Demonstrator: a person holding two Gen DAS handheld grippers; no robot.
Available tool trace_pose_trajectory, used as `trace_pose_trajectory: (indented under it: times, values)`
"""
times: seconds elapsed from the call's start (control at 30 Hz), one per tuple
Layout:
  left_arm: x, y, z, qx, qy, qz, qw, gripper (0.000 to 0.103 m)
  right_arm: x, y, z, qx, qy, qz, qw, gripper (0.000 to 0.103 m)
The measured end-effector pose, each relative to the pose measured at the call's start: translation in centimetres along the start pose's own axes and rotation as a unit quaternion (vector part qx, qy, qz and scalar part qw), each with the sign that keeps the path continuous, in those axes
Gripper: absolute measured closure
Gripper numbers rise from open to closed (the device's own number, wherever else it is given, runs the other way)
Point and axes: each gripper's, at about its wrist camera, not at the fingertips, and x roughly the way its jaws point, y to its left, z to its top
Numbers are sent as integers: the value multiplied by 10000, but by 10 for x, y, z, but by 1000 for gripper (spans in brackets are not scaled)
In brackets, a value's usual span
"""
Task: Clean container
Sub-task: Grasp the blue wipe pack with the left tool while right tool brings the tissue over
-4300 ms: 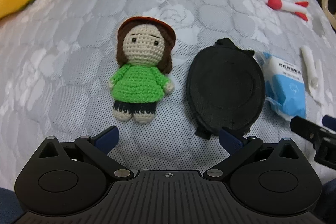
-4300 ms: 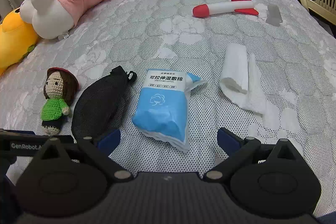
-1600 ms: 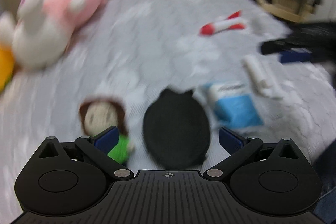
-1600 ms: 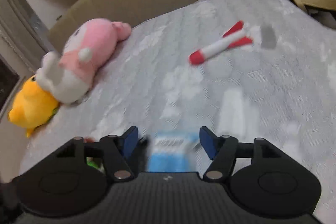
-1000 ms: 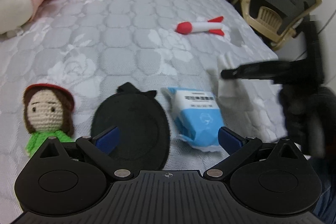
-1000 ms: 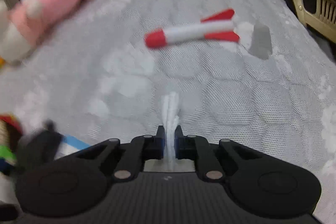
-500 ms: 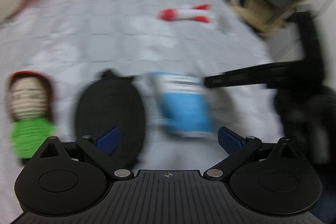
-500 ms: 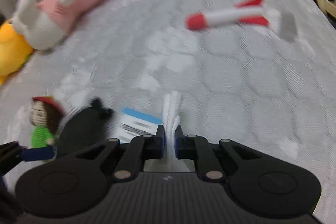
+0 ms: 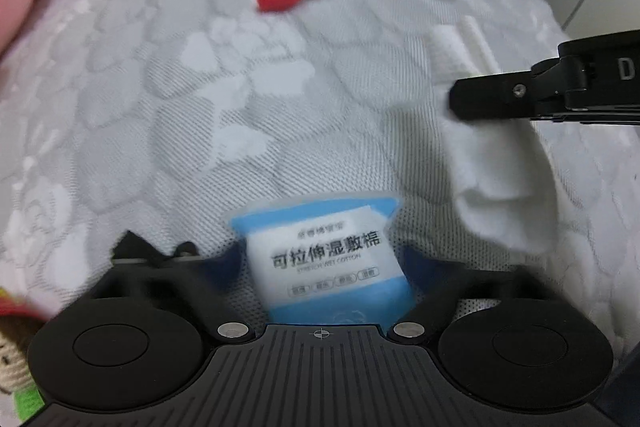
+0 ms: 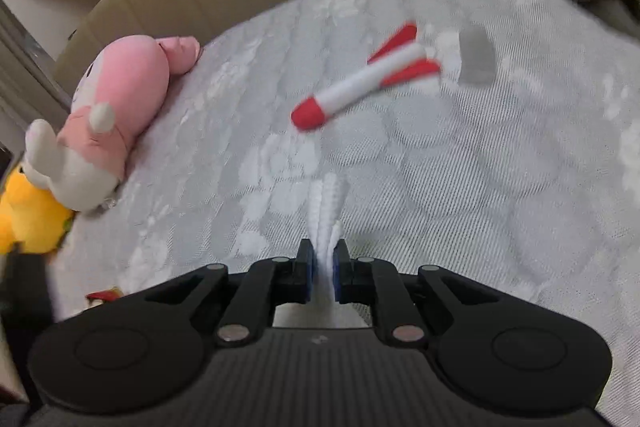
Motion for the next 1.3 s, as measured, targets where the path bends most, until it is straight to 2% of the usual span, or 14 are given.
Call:
trace_pose_trajectory:
  times: [0.17,0.4,0.5,0.57,0.63,0.73,0.8,0.83,0.9,0.93,1.03,1.07,1.2,1.3]
  values:
    - [-22,-5,-22,106,-358,-601,9975,37,11,11,-6,-68,346,714,9968,92]
    - [-38,5,-58,-4,-458,-483,9978,37,6,43,-22,-838,339,634,9939,92]
    - [-53,12,-65,-158,-579,-599,9964,34,5,42,-25,-855,477,543,9937,91]
    - [-66,14,-69,-194,-726,-730,9945,26,11,39,-27,-775,707,417,9936,90]
    - [-79,15,-74,-197,-916,-835,9921,13,15,37,-30,-846,784,-37,9933,90]
    - [-87,20,-79,-340,-858,-905,9916,10,6,36,-31,-904,563,-555,9928,90]
    - [-87,23,-84,-494,-672,-992,9916,10,-10,37,-31,-635,451,-135,9969,90]
    - [-83,23,-91,-537,-522,-1036,9918,10,-18,38,-34,-408,538,339,9971,90]
    - [-72,19,-101,-498,-232,-964,9938,14,-20,42,-47,-186,953,1013,9901,90]
    - [-65,15,-105,-426,-93,-865,9953,20,-17,46,-54,-164,1166,1134,9865,90]
    - [-47,5,-112,-237,245,-687,9971,32,-2,57,-73,-693,1612,550,9830,90]
    - [-46,4,-113,-224,250,-673,9972,32,0,58,-73,-836,1568,353,9835,90]
    - [-43,4,-104,-327,54,-669,9972,38,0,39,-54,-506,1274,234,9903,90]
    - [-39,-5,-90,-63,-352,-327,9988,43,-7,18,-44,157,1075,617,9922,90]
